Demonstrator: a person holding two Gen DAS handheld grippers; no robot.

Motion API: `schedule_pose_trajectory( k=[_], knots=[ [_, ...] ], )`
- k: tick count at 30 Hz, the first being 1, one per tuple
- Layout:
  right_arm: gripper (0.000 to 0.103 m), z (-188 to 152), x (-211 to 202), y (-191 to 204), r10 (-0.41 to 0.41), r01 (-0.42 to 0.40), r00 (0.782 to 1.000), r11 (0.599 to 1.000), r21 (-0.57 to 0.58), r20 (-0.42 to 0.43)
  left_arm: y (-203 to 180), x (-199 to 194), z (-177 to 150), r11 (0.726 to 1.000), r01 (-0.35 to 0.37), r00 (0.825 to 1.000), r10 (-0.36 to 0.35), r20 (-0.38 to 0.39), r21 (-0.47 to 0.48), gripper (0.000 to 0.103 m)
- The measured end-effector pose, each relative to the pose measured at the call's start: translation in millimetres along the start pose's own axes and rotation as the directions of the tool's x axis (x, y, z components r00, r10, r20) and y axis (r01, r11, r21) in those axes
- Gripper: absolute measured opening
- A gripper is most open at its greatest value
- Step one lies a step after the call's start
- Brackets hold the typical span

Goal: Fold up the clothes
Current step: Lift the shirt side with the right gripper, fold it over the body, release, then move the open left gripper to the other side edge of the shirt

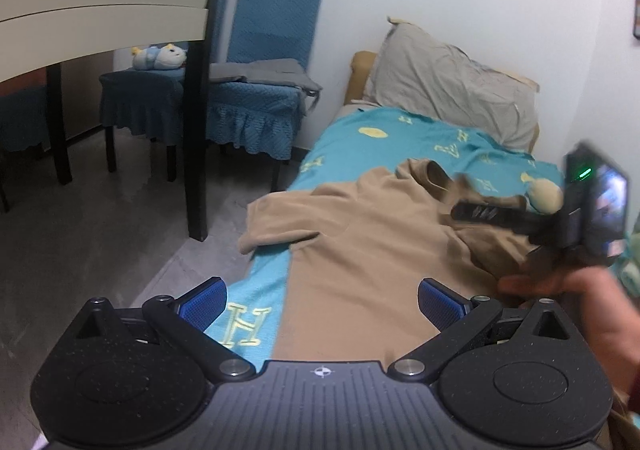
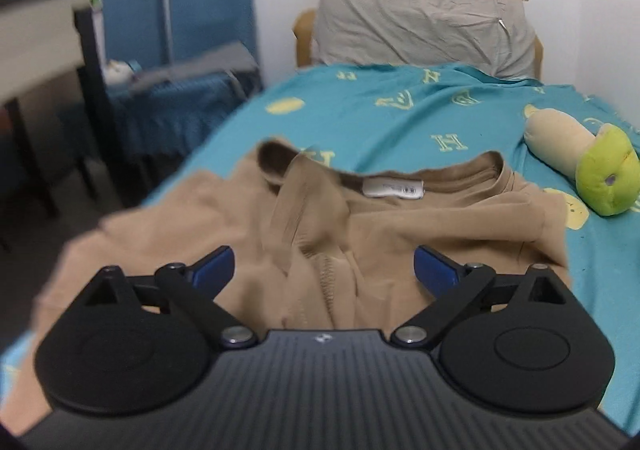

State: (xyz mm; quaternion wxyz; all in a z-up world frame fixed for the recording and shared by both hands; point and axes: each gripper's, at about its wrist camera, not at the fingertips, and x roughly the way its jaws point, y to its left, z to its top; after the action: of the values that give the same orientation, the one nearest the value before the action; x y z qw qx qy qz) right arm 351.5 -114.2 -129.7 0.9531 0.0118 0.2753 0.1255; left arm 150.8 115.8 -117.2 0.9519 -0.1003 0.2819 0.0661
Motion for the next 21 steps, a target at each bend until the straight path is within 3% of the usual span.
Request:
schedule_pose_trajectory(
  k=[5, 11, 17, 21],
  knots=[
    [0.098, 21, -75, -9, 0.054, -0.056, 0.997, 0.998, 0.033, 0.048, -16, -5, -2, 0.999, 0.014, 1.0, -0.015, 0.017, 0.043, 0.103],
    [0.098, 24, -204, -25, 0.023, -0.032, 0.998, 0.989, 0.148, 0.064, -35, -35, -8, 0.994, 0.028, 0.998, -0.034, 0.052, 0.105, 0.103],
    [0.098, -14, -312, -53, -0.016, -0.009, 0.996, 0.961, 0.277, 0.09, -52, -70, -22, 0.985, 0.116, 0.993, -0.118, 0.014, 0.126, 0.102],
    [0.098, -47, -346, -75, -0.091, 0.05, 0.991, 0.936, 0.349, 0.103, -73, -79, -35, 0.973, 0.182, 0.983, -0.175, -0.054, 0.145, 0.098]
  ],
)
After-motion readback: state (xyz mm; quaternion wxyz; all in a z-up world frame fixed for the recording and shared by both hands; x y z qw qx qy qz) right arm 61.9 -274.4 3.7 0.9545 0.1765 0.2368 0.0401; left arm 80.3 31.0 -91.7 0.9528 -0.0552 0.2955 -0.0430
